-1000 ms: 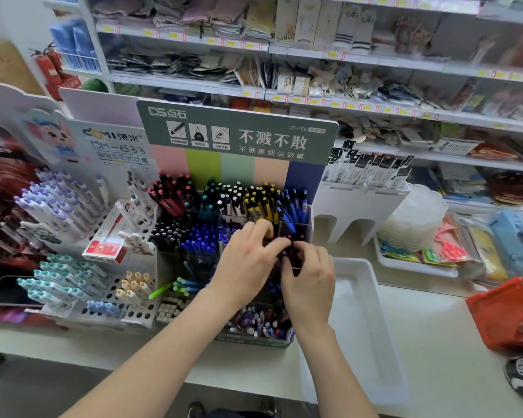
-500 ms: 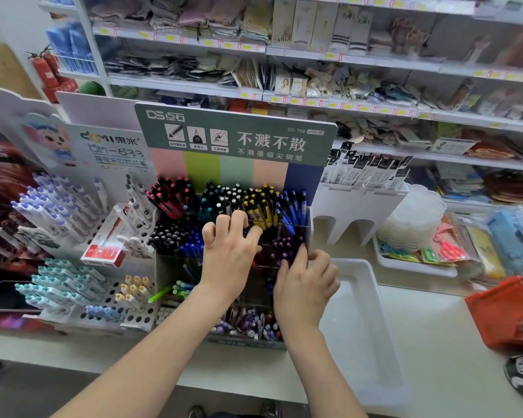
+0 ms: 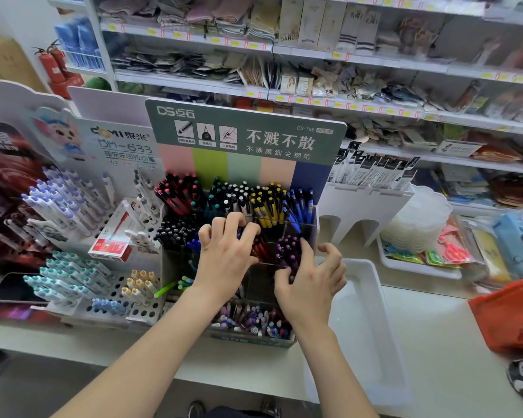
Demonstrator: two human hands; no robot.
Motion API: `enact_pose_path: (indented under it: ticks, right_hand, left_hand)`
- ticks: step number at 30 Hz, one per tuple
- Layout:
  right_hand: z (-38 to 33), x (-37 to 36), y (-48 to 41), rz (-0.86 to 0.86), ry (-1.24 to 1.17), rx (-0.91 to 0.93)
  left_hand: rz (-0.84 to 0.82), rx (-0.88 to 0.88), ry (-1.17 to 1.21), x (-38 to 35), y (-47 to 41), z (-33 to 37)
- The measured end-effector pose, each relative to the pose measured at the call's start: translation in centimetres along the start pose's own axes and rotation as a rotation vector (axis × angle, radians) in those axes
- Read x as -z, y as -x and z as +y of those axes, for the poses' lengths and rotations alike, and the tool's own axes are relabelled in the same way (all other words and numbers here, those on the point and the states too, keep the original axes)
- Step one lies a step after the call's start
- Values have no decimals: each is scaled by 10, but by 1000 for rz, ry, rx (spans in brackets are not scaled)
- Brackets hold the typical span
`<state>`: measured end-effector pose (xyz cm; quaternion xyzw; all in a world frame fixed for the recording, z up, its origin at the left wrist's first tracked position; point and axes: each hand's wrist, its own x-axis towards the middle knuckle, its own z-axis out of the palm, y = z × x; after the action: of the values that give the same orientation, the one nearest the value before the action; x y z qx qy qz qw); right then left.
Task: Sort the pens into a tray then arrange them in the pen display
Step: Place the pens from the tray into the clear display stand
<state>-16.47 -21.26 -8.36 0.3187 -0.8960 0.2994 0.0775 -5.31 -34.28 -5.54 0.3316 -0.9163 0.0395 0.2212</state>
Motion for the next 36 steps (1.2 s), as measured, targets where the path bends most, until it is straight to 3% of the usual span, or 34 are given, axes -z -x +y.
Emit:
enact_pose_path:
  ticks: [3,6,10,17,23,27,31,36]
  right_hand:
    - [0,4,6,128,-230,230]
    - [-10,-2,19,-57,-380,417]
    - [-21,-27,28,-444,-280,237]
    - [-45,-63,39,-622,-60,227]
    - [-42,-74,50,-476,-149,235]
    - [-43,-79,56,-493,-103,286]
    - [-40,-74,52,-339,-74,181]
    - [-56,-67,58,-203,-248,196]
  left_hand:
    - [132,-64,150,5,15,-12]
    - [173,-47,275,6,39,-26]
    - [70,103,292,1,69,-39]
    - [-266,188,255,-14,89,-56]
    - [-264,204,77,-13,78,-54]
    - [-243,339,135,-15,81,-59]
    - [-204,368,178,-15,87,-71]
    - [-88,398,306,-14,90,-77]
